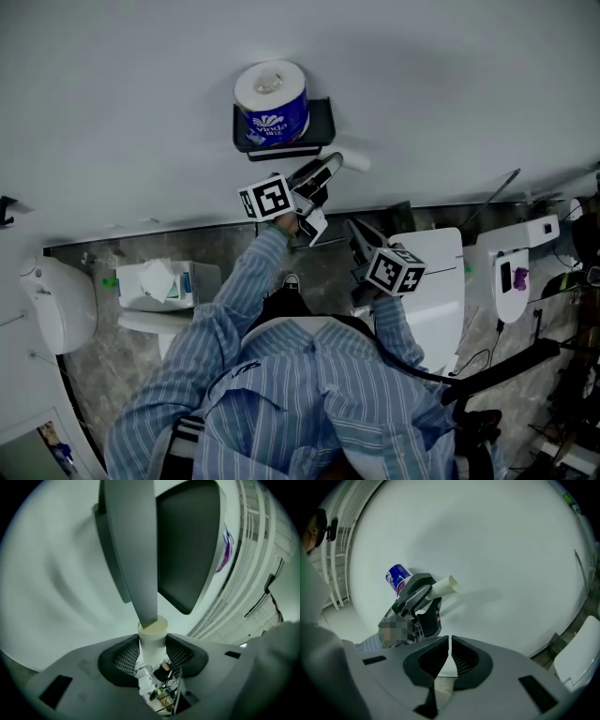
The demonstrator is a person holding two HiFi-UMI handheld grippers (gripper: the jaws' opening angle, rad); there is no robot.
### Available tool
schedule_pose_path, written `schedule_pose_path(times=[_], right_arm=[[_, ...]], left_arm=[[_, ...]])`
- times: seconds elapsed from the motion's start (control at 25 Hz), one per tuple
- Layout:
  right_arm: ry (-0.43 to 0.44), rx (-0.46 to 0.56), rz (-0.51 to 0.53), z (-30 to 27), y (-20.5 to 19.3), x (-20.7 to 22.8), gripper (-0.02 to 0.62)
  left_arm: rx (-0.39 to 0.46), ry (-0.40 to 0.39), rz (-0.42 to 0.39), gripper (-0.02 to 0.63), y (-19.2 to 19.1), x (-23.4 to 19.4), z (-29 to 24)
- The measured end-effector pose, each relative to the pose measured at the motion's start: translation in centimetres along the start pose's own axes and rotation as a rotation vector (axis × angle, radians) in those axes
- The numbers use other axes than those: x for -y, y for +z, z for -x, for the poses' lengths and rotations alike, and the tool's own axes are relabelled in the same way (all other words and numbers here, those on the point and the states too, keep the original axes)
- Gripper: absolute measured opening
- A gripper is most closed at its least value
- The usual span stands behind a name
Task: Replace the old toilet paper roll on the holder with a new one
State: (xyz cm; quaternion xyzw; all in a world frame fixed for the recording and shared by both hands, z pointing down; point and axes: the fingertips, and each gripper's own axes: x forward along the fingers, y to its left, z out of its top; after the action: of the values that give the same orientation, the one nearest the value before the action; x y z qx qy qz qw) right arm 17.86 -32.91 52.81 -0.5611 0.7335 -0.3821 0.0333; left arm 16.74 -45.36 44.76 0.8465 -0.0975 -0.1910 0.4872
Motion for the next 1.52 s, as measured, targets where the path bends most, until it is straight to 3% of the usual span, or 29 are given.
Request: schedule_pose_path(times=[0.16,0.36,0.48,0.64,0.88,1.08,1.24,1.52], right_arm=[[-0.029,0.014,0.006,0.9,0.2,0.8,0.005],[-0.06,0.023,0.041,1.6,0.8,1.3,0.005],[-0.057,0.026,0.055,1.7,1.2,1.2,0.005],[-0.045,0.029,0.078,1.5,2.2,0.8,0.006],[0.019,0.089,0.146,1.0,5.3,-1.1,0.022],[0.147,0.136,0.278,-0.1,8.5,-6.6,0.16],[0.19,0.159,0.4,-1.5,12.1,-10.9,0.286],[0.236,0.209,0.613,-3.8,17.4,-18.5,0.391]], left_arm=[[-0.113,0.049,-0.154,0.178,-1.8,0.6,-0.3],[-0.215,0.093,-0.408,0.178,-3.1,2.0,1.2],[-0.224,0.135,-0.53,0.178,-2.7,2.7,2.9],[-0.206,0.207,-0.614,0.178,-1.6,3.0,5.7],[-0.137,0.3,-0.605,0.178,-0.1,2.9,10.3],[-0.063,0.381,-0.558,0.178,0.9,2.0,15.7],[-0.022,0.455,-0.529,0.178,1.5,1.0,19.5],[0.025,0.514,-0.496,0.178,1.0,0.6,23.5]])
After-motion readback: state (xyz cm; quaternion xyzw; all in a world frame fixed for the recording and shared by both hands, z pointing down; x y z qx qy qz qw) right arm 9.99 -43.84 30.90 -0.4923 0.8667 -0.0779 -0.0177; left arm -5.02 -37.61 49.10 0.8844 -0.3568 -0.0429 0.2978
